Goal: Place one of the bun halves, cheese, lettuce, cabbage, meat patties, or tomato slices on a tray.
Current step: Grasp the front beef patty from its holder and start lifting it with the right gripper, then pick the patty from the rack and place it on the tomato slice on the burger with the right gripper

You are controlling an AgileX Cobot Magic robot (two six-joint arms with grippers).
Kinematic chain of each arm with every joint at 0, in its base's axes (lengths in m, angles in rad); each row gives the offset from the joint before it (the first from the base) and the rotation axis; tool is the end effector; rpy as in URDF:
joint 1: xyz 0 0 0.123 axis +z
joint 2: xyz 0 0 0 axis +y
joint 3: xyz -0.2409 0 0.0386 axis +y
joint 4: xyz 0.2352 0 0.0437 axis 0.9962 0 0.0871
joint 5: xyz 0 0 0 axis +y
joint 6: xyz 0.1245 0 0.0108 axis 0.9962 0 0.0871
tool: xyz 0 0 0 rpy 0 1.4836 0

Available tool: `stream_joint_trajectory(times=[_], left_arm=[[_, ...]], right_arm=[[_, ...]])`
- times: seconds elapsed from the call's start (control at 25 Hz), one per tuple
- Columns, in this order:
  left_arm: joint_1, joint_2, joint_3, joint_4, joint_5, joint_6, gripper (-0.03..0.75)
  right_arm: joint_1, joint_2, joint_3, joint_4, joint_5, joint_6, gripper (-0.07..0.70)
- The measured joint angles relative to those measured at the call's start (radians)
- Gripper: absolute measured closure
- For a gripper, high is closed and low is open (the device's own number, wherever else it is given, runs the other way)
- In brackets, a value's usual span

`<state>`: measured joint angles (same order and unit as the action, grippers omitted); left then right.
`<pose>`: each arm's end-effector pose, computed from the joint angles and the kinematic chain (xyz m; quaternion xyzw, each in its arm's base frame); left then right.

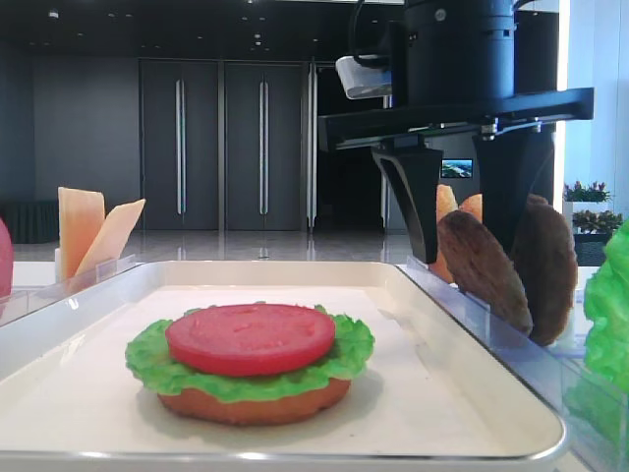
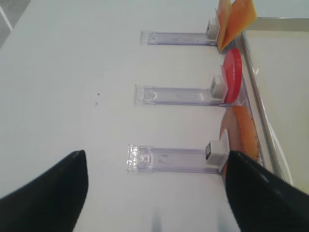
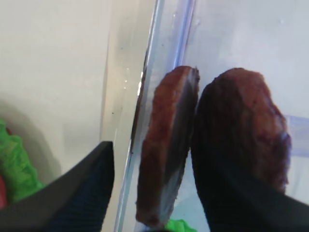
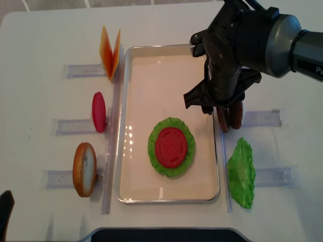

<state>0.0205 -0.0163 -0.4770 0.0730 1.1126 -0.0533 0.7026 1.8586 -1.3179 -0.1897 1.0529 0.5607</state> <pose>0.0523 0.0093 0.2443 -0.0342 0.8669 0.0283 0.4965 0.2714 0.2030 0.1365 -0.1146 0.9894 -0.0487 0.0753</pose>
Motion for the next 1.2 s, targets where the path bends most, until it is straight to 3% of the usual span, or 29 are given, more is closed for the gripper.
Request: stream_joint_trajectory(times=[0.24,0.48,0.92,1.2], left_arm=[[0.000,0.000,0.000,0.000,0.000,0.000,0.024],[0.000,0.000,0.000,0.000,0.000,0.000,0.024],[0.000,0.000,0.000,0.000,0.000,0.000,0.024],[0.000,0.000,0.000,0.000,0.000,0.000,0.024]], right_arm=[[0.000,0.003,-0.001,-0.003,0.000,0.000,0.293],[0.000,0.003,-0.001,-0.034,0.005,0.001,0.472],[0.000,-0.004,-0.001,-0.054,0.015,0.001,0.486],[0.000,-0.108,-0.001,-0.047,0.032,0.000,0.486]])
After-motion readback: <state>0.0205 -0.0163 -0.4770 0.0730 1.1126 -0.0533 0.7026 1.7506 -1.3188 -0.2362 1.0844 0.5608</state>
